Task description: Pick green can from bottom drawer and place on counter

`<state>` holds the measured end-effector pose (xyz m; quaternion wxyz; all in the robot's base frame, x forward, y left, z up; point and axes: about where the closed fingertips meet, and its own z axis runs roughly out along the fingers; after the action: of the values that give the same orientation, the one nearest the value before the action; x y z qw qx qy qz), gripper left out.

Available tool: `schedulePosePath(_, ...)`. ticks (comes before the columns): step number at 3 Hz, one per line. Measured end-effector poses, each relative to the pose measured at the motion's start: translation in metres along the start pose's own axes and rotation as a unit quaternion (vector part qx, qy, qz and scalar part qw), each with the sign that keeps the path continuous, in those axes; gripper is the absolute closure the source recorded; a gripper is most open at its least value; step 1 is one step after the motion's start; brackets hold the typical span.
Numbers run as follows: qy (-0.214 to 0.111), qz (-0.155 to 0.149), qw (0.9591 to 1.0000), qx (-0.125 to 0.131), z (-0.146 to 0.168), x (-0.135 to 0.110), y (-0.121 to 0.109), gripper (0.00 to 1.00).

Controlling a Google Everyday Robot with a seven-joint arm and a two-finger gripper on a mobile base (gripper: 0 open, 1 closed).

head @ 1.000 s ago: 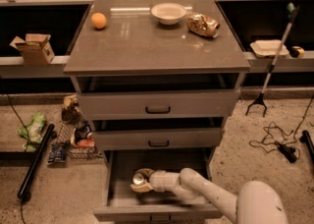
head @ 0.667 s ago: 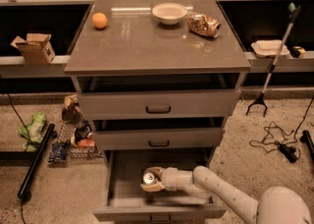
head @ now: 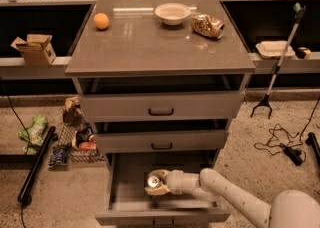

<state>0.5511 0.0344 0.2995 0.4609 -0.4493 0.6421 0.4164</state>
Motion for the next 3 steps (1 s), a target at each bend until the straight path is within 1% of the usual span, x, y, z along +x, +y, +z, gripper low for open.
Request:
schedulePosePath(1, -0.001, 0.003, 1.0, -0.004, -0.046, -0.055, 0.015, 1.0)
schedulePosePath(2, -0.001, 0.001, 1.0, -0.003, -0.048, -0.057, 0.015, 1.0)
schedulePosePath(3, -0.005, 0.0, 0.9999, -0.015, -0.051, -0.075, 0.012, 1.0)
